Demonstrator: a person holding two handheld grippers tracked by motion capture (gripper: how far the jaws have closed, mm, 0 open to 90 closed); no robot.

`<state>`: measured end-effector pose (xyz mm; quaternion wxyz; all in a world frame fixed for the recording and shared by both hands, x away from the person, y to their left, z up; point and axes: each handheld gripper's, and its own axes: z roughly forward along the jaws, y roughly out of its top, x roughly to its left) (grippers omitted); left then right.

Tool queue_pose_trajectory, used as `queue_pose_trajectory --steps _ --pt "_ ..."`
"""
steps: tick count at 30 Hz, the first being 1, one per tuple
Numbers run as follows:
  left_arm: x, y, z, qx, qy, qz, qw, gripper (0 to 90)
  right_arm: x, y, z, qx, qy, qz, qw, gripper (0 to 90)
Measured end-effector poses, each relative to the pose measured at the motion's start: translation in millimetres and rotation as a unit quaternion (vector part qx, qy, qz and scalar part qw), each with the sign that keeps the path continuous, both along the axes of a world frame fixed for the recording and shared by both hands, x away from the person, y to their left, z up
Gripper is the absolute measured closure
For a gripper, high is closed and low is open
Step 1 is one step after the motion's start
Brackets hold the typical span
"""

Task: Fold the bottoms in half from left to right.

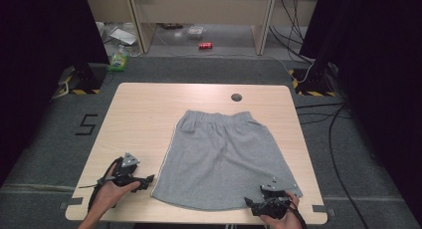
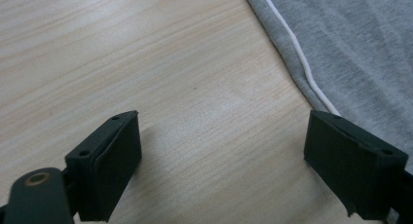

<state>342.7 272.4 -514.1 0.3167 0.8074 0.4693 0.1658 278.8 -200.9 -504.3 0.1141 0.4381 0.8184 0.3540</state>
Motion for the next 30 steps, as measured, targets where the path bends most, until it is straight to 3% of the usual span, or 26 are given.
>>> queue_pose_trajectory --steps 7,13,17,25,27,30 --pt "2.7 0.6 0.9 -0.002 0.0 0.011 0.9999 14.9 -0.1 0.2 0.4 0.001 0.0 0.0 1.0 26.1" --pt "9.5 -2.6 3.4 -0.019 0.005 0.018 0.9997 16.5 0.4 0.6 0.1 0.002 0.0 0.002 1.0 26.1" --pt "17.7 -4.9 10.1 -0.026 -0.003 0.023 0.9994 16.9 1.1 0.2 -0.6 0.003 0.001 0.001 1.0 26.1" --pt "49.7 -15.4 28.4 -0.052 -0.011 0.031 0.9981 19.3 1.1 0.5 -0.4 0.005 0.001 0.005 1.0 26.1" --pt "67.8 -21.3 34.4 -0.066 -0.008 0.036 0.9971 20.5 1.1 0.3 -0.4 0.006 0.003 0.003 1.0 26.1" --pt "83.5 -26.7 39.0 -0.063 -0.01 0.04 0.9972 21.4 1.6 -0.7 -0.4 0.005 -0.001 0.005 1.0 26.1"
